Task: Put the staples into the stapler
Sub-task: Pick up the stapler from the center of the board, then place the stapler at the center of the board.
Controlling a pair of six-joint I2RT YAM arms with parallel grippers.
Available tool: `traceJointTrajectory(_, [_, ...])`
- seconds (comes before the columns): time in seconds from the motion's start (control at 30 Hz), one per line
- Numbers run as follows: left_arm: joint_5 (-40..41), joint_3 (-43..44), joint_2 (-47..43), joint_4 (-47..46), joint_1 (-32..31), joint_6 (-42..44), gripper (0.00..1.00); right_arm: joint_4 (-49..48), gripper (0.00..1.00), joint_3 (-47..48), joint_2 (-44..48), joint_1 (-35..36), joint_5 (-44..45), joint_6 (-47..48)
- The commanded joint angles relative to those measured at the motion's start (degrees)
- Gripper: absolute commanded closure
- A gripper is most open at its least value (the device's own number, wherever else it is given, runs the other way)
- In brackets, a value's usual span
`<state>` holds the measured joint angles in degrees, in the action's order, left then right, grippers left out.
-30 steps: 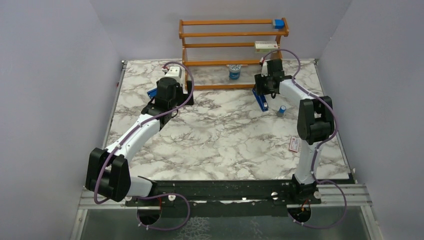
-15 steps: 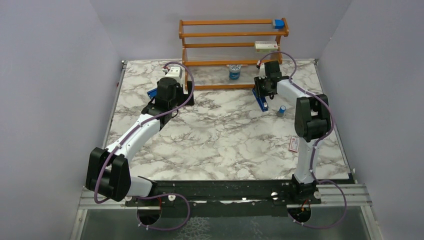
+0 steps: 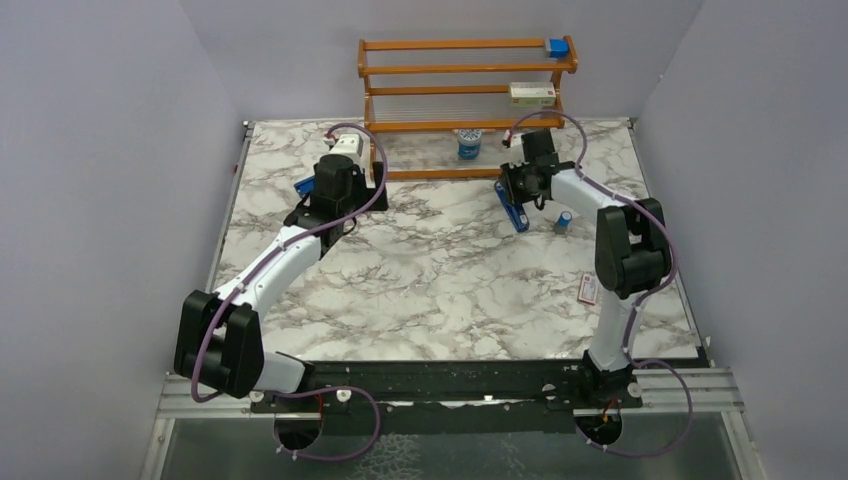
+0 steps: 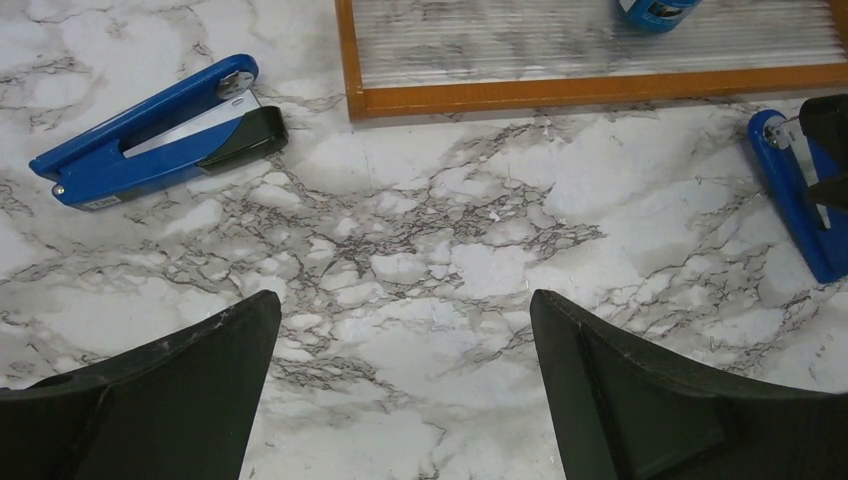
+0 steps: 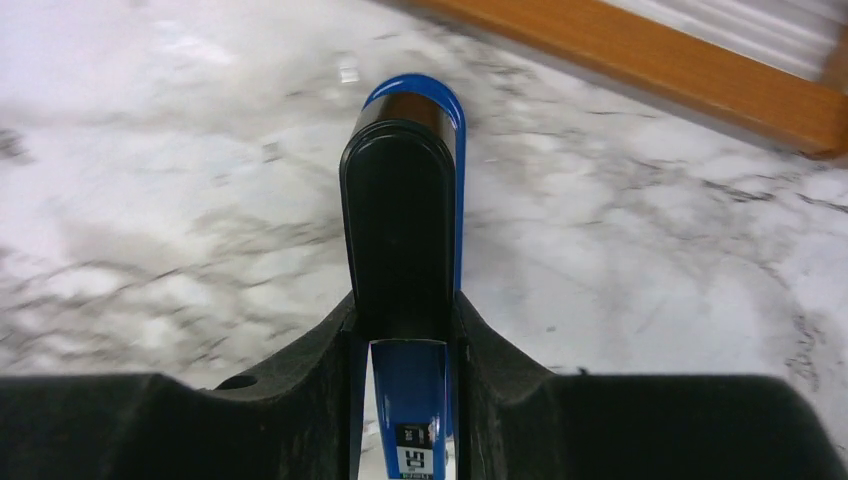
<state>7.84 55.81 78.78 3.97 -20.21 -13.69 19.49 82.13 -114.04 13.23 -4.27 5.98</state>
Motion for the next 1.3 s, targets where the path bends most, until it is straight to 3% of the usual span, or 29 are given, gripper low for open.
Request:
traceJointTrajectory(0.0, [-3.64, 0.1, -0.98, -3.18, 0.93, -1.47, 0.01, -2.76, 0.99, -2.7, 8.07, 7.26, -5.64, 2.1])
traceJointTrajectory(0.2, [-6.25, -1.39, -1.71, -5.15, 0.97, -5.03, 0.04, -3.06, 0.99, -7.37, 11.2, 18.78, -6.22, 2.0])
traceJointTrajectory(0.47, [-4.37, -6.47, -7.11, -2.92, 1.27, -10.33, 0.03, -2.37, 0.99, -9.94, 12.27, 24.1, -4.52, -12.83])
traceJointTrajectory(0.8, [-1.72, -8.88, -7.8, -1.03, 1.25, -12.58, 0.03, 8.05, 0.91, -5.87, 7.01, 28.6, 12.58, -22.81])
traceJointTrajectory(0.97, [-1.0, -6.88, -6.44, 0.67, 1.23, -11.97, 0.03, 7.74, 0.75, -6.07, 6.87, 29.04, 12.38, -23.04])
traceJointTrajectory(1.17, [-1.88, -5.2, -5.51, 0.96, 1.29, -11.18, 0.03, 2.34, 0.47, -9.36, 11.29, 29.04, 6.23, -23.26])
traceJointTrajectory(1.27, [-1.78, -4.96, -5.18, 0.93, 1.25, -11.25, 0.03, 1.01, 0.39, -11.36, 13.76, 29.04, 5.21, -24.19])
